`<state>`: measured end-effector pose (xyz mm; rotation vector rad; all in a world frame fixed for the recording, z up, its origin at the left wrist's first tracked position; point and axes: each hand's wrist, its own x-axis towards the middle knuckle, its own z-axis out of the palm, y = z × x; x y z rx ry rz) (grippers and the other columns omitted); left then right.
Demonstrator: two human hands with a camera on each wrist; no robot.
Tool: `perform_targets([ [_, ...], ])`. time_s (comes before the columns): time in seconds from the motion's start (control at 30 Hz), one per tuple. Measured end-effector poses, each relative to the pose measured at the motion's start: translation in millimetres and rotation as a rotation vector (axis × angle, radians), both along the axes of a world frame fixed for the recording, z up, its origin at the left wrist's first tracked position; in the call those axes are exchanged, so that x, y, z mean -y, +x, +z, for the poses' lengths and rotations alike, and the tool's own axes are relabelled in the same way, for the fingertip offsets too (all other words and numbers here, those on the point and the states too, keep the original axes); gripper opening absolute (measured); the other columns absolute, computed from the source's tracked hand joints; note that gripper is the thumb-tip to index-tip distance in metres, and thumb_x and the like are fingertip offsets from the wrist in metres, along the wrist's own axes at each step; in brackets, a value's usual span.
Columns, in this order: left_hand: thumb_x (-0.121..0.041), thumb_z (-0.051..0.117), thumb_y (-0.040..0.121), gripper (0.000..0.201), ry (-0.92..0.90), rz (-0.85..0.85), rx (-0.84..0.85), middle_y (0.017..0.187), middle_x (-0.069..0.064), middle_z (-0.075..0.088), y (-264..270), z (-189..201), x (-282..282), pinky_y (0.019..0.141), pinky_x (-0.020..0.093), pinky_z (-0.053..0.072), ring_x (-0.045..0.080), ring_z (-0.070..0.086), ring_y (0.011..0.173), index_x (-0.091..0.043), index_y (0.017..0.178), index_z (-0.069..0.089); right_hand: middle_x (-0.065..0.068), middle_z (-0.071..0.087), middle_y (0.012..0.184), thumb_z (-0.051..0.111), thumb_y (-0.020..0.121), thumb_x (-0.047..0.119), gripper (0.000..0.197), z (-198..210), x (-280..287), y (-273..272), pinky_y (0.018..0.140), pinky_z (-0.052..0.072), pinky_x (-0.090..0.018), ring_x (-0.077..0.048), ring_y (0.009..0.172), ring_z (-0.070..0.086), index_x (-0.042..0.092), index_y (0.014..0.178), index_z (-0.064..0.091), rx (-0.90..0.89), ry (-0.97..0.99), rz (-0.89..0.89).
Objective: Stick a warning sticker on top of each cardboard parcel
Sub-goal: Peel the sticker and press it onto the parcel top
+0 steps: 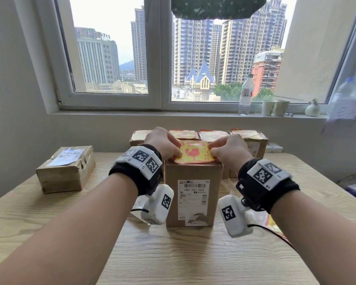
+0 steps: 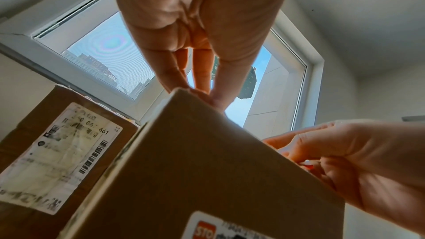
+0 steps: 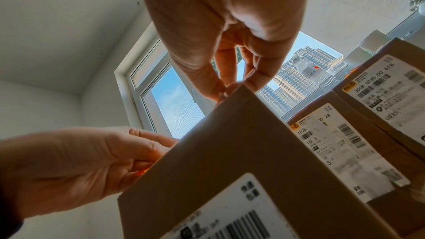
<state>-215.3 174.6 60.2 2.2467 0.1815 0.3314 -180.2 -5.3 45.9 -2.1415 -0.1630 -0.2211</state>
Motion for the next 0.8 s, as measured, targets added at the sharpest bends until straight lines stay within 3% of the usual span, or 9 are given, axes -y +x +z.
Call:
perform_targets([
  [0.1, -0.011, 0.08, 0.074, 0.012, 0.041, 0.008, -0.004, 0.095, 0.002, 0.071, 0.3, 1.7, 2.0, 0.083, 0.031, 0.057, 0.014, 0.066, 0.088, -0.019, 0.082, 0.075, 0.002, 0.07, 0.094, 0.071, 0.082, 0.011, 0.012, -0.7, -0.6, 0.5, 0.077, 0.055, -0.025, -0.011, 0.085, 0.065, 0.017, 0.091, 0.077, 0.016, -0.022, 0.006],
  [0.33, -0.018, 0.081, 0.07, 0.018, 0.137, 0.034, -0.023, 0.094, -0.003, 0.073, 1.4, 2.4, 2.5, 0.086, 0.03, 0.056, 0.012, 0.067, 0.09, -0.022, 0.087, 0.078, 0.006, 0.07, 0.084, 0.072, 0.077, 0.012, 0.012, 0.2, 0.8, -1.7, 0.058, 0.044, -0.014, -0.003, 0.074, 0.061, 0.019, 0.085, 0.078, 0.058, -0.086, 0.03],
  [0.53, -0.016, 0.078, 0.074, 0.017, 0.188, -0.001, -0.058, 0.098, -0.007, 0.073, 1.9, 6.7, 4.4, 0.087, 0.029, 0.055, 0.011, 0.065, 0.091, -0.022, 0.089, 0.079, 0.004, 0.072, 0.089, 0.076, 0.074, 0.013, 0.013, 3.2, -1.1, -4.8, 0.062, 0.046, -0.017, -0.008, 0.082, 0.063, 0.018, 0.086, 0.079, 0.07, -0.165, 0.045],
  [0.63, -0.015, 0.08, 0.073, 0.018, 0.158, -0.032, -0.09, 0.1, -0.005, 0.072, 4.3, 7.6, 5.1, 0.081, 0.028, 0.056, 0.01, 0.064, 0.087, -0.021, 0.09, 0.079, 0.004, 0.071, 0.091, 0.078, 0.074, 0.017, 0.013, 4.8, -0.9, -6.6, 0.067, 0.048, -0.02, -0.009, 0.084, 0.062, 0.018, 0.087, 0.079, 0.074, -0.195, 0.045],
  [0.73, -0.018, 0.081, 0.074, 0.022, 0.207, -0.054, -0.115, 0.099, -0.003, 0.072, 7.4, 9.0, 6.8, 0.08, 0.029, 0.057, 0.011, 0.063, 0.082, -0.02, 0.095, 0.078, 0.007, 0.066, 0.084, 0.079, 0.074, 0.022, 0.013, 6.4, -2.6, -8.3, 0.059, 0.043, -0.018, -0.004, 0.077, 0.056, 0.02, 0.086, 0.077, 0.077, -0.244, 0.075],
  [0.8, -0.024, 0.082, 0.073, 0.023, 0.257, -0.056, -0.127, 0.102, -0.002, 0.072, 8.3, 10.2, 7.7, 0.084, 0.03, 0.054, 0.013, 0.062, 0.088, -0.023, 0.095, 0.078, 0.011, 0.062, 0.08, 0.079, 0.074, 0.029, 0.011, 8.0, -2.7, -9.2, 0.061, 0.045, -0.021, -0.002, 0.076, 0.054, 0.024, 0.084, 0.076, 0.068, -0.311, 0.081],
])
